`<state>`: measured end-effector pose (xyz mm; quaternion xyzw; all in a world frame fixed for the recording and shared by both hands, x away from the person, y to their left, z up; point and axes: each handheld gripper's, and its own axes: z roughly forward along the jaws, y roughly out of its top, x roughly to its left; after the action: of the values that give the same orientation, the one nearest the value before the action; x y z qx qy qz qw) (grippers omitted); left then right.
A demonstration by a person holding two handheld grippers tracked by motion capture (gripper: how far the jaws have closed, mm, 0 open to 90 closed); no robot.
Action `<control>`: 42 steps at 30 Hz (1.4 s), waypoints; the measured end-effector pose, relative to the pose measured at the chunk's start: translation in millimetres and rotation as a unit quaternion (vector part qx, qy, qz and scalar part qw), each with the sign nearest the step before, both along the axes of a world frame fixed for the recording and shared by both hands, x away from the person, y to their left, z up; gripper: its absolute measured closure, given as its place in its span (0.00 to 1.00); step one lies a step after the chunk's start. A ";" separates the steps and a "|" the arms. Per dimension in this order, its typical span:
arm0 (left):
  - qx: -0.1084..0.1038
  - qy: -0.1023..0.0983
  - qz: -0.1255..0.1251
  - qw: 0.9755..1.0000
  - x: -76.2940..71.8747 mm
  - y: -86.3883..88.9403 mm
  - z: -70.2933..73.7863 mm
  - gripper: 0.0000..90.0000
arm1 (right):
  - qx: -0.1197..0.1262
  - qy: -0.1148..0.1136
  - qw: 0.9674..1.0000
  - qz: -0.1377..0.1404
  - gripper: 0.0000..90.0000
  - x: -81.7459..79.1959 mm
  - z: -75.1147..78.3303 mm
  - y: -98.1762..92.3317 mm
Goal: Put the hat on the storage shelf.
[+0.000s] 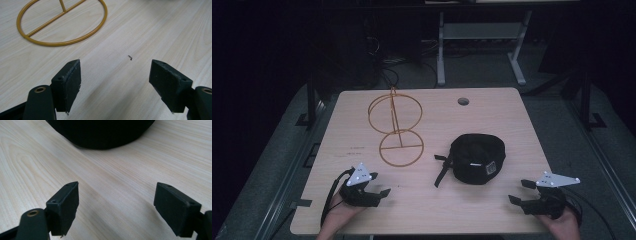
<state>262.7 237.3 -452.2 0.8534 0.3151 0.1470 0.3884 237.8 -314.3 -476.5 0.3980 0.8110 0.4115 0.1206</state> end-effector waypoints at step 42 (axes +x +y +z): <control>-0.036 0.017 -0.106 0.994 0.9 -88.7 47.6 0.22 | 0.007 -0.005 1.000 0.013 0.22 -2.2 1.8 7.0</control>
<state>263.6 148.5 -404.6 0.8697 0.2345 0.0786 0.4272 235.6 -307.2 -474.7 0.3857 0.8129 0.4204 0.1167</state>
